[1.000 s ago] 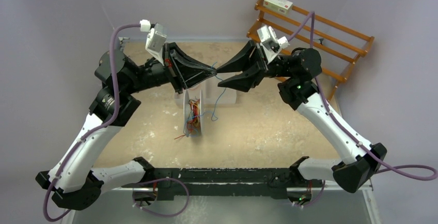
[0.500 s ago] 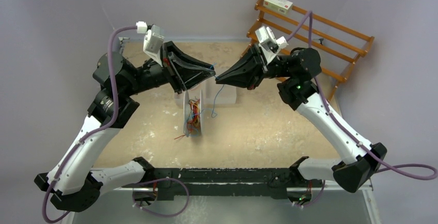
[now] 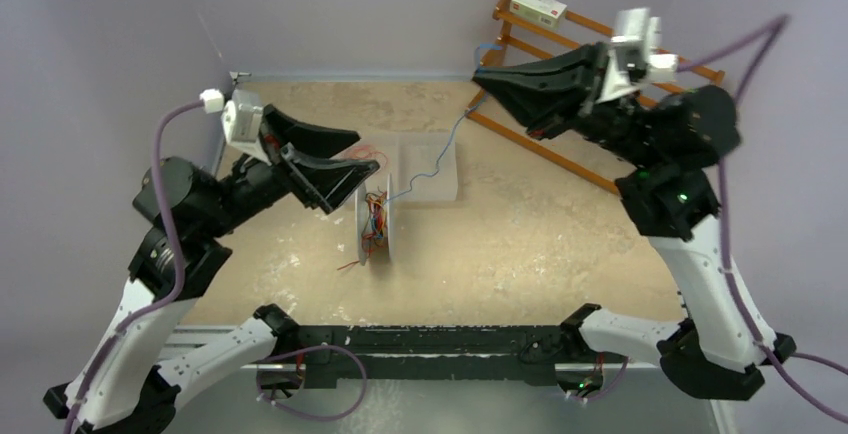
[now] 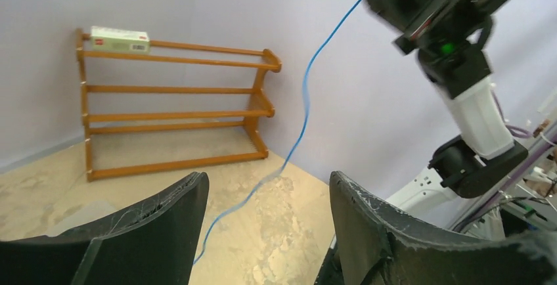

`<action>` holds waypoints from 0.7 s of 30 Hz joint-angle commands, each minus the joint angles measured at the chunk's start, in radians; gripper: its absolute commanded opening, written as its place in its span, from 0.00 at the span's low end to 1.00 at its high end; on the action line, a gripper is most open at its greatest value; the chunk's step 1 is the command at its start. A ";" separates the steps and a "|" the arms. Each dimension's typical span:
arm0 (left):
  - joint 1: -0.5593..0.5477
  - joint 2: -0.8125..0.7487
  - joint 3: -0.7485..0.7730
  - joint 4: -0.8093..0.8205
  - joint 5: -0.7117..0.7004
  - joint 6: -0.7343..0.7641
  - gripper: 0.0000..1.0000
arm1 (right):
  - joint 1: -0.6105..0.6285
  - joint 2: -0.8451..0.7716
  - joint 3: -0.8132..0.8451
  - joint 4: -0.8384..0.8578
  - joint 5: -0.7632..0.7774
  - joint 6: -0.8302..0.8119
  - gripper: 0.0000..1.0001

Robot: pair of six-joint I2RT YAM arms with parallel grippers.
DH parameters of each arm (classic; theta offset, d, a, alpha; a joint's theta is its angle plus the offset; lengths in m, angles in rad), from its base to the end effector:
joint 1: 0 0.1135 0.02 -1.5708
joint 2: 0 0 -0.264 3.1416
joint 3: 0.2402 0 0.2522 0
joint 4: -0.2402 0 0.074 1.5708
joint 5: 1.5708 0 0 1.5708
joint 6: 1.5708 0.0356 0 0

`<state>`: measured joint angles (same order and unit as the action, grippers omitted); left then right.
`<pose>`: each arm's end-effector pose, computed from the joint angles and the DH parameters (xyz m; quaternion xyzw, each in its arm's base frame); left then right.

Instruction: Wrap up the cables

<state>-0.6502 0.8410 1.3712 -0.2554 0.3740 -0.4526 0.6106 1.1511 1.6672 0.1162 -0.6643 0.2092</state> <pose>0.0941 -0.0879 0.5150 0.2060 0.5756 -0.5060 0.6085 0.1334 0.1201 0.5880 -0.3702 0.3609 0.4713 0.7146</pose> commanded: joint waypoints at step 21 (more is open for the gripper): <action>0.001 -0.183 -0.207 -0.397 -0.634 -0.116 0.69 | 0.004 -0.121 0.141 -0.225 0.614 -0.318 0.00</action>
<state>-0.6502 0.6685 1.1660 -0.5827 -0.0940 -0.5346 0.6106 1.0302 1.9045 -0.0738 -0.0677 -0.0643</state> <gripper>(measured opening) 0.694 0.008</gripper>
